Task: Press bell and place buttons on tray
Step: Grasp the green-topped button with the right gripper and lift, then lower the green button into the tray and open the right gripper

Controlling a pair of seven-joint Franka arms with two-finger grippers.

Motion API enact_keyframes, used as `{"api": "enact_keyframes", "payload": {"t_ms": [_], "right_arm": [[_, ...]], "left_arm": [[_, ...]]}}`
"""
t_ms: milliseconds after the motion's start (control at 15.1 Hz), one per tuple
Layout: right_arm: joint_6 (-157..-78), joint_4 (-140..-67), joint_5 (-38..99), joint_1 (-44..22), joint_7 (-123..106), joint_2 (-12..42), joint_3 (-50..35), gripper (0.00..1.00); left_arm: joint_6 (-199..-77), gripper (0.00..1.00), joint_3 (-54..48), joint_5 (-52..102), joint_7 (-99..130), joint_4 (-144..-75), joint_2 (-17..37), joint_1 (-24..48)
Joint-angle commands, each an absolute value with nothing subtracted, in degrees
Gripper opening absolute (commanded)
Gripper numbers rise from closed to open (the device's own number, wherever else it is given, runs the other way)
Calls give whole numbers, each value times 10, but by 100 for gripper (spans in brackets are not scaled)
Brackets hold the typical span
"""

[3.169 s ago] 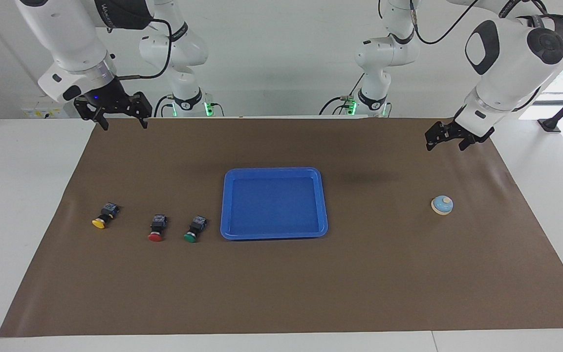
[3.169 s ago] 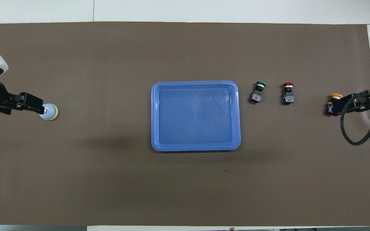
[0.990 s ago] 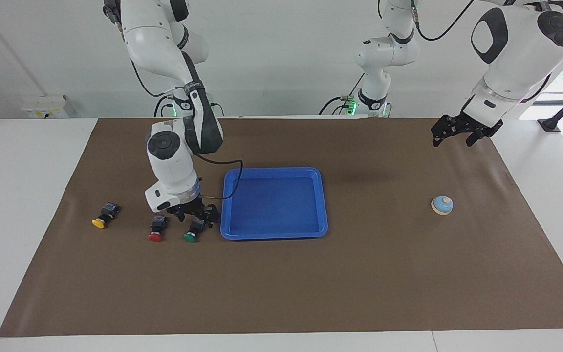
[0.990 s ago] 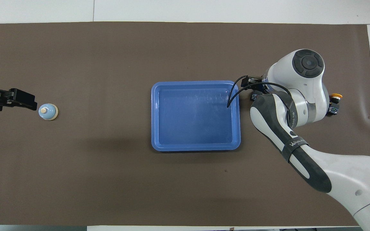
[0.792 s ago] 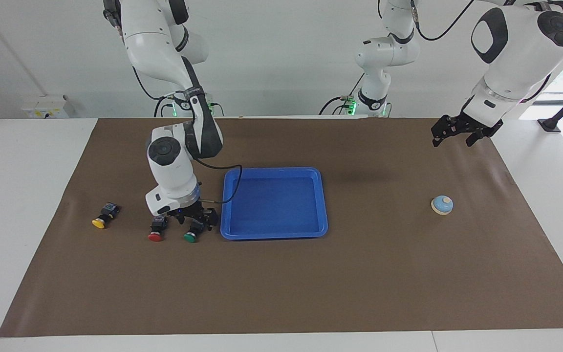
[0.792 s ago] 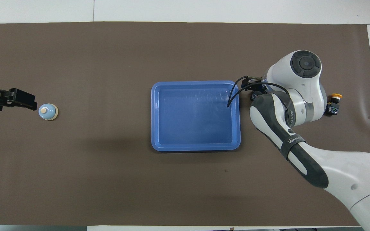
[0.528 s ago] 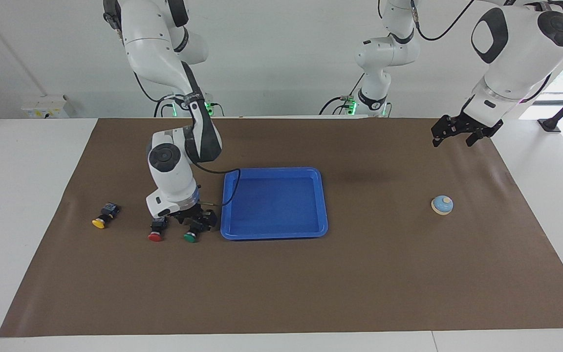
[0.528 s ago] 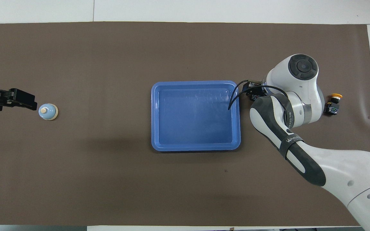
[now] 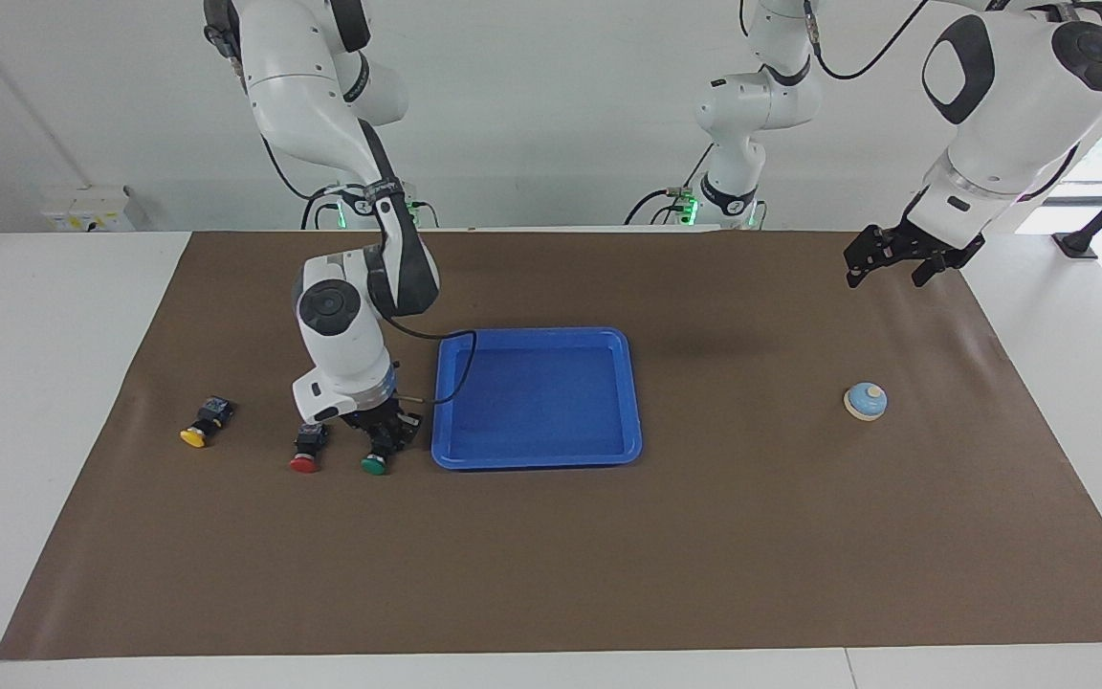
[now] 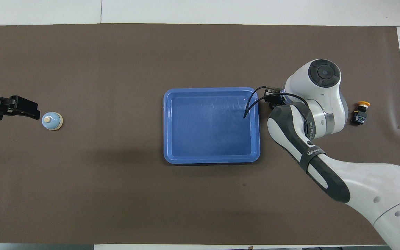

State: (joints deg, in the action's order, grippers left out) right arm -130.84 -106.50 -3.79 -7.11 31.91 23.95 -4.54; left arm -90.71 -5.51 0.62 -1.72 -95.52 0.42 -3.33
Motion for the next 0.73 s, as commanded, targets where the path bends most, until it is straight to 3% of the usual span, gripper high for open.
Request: {"api": "enact_keyframes", "payload": {"t_ms": [0, 132, 264, 660], "right_arm": [[-1230, -1007, -48, -90, 333, 234, -48, 0], [-1147, -947, -47, -113, 331, 235, -51, 0], [-1120, -926, -40, -160, 333, 235, -51, 0], [-1185, -1005, -39, -208, 306, 224, -52, 0]], "left_arm": [[-901, 100, -53, 6, -12, -954, -2, -33], [-901, 100, -53, 6, -12, -954, -2, -33], [-901, 100, -53, 6, -12, -954, -2, -33], [-901, 100, -53, 6, -12, -954, -2, -33]]}}
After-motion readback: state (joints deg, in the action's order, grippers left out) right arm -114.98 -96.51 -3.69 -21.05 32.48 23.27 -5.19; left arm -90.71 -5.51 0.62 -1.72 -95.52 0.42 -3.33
